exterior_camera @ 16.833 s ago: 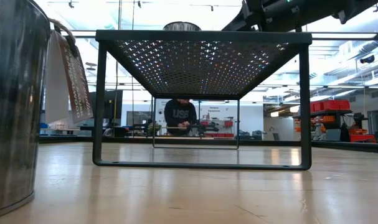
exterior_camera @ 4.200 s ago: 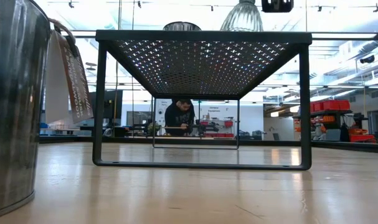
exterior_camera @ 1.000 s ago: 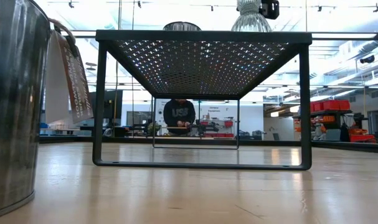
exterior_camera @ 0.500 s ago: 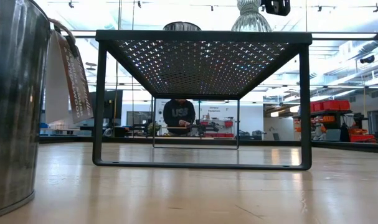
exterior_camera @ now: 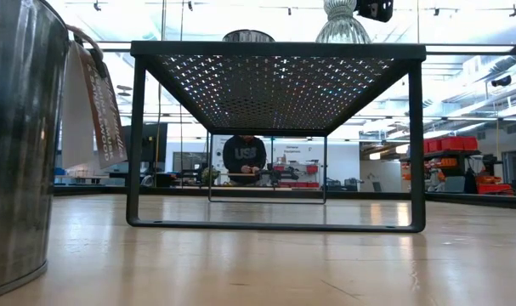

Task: Pick & Place candle stick holders
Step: Put the silver scented candle on the shelf aligned with the other scented candles

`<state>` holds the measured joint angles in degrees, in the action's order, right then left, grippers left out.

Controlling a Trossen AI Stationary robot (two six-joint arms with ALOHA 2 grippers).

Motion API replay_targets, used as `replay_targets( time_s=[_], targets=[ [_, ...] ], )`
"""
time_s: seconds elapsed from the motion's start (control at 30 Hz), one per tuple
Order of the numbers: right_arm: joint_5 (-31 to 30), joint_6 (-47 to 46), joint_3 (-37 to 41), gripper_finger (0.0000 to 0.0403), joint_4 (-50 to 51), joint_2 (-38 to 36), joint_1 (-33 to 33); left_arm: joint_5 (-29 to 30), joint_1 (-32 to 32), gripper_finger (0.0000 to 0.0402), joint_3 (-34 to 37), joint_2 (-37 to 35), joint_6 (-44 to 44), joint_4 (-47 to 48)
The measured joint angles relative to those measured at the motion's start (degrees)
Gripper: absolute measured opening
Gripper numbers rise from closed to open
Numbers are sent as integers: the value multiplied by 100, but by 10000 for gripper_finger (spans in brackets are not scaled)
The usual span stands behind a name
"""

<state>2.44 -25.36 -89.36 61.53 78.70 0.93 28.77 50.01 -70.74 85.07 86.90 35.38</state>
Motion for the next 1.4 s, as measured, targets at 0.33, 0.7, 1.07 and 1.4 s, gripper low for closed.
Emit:
replay_targets(
  time_s=[0.33, 0.7, 1.07, 1.4],
  targets=[
    [287, 226, -2, 84, 422, 4, -2, 118, 16, 202, 0, 411, -190, -1434],
    [308, 345, -2, 84, 567, 7, -2, 227, 42, 326, 0, 482, 249, -1433],
    [297, 491, -2, 84, 622, 7, -2, -72, 10, 385, -9, 707, 207, -1790],
    [297, 548, 0, 84, 633, 9, -2, -540, -55, 388, -4, 1382, 248, -2348]
  ],
)
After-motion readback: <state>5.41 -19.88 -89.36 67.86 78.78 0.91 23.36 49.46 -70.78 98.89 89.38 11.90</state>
